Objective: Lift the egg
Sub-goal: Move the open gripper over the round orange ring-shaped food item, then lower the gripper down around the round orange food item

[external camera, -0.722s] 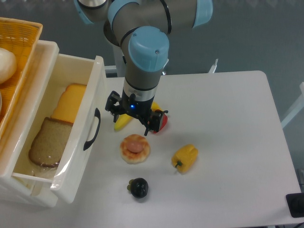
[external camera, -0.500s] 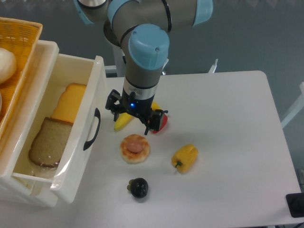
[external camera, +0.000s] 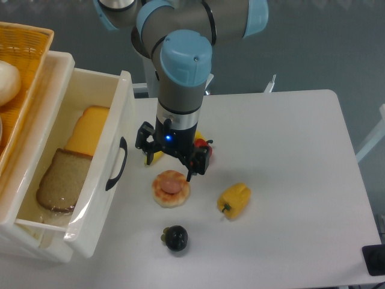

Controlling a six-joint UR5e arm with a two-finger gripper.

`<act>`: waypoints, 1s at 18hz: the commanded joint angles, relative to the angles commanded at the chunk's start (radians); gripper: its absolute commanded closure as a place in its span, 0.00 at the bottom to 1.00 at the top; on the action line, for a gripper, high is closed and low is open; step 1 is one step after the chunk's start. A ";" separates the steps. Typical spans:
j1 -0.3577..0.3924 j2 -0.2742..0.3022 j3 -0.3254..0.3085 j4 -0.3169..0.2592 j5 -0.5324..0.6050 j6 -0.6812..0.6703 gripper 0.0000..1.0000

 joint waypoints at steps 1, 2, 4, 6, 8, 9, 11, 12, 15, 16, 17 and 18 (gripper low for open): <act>-0.002 -0.009 -0.009 0.012 0.000 0.000 0.00; -0.003 -0.020 -0.017 0.034 0.000 0.000 0.00; -0.003 -0.052 -0.025 0.057 0.002 0.008 0.00; 0.000 -0.072 -0.023 0.058 0.000 0.008 0.00; 0.000 -0.100 -0.025 0.077 0.003 0.009 0.00; 0.002 -0.112 -0.028 0.081 0.005 0.009 0.00; 0.003 -0.115 -0.043 0.084 0.015 0.014 0.00; 0.006 -0.115 -0.045 0.084 0.024 0.014 0.00; 0.009 -0.118 -0.057 0.081 0.066 0.061 0.00; 0.009 -0.118 -0.061 0.080 0.089 0.113 0.00; 0.011 -0.118 -0.078 0.081 0.107 0.179 0.00; 0.011 -0.118 -0.093 0.083 0.120 0.249 0.00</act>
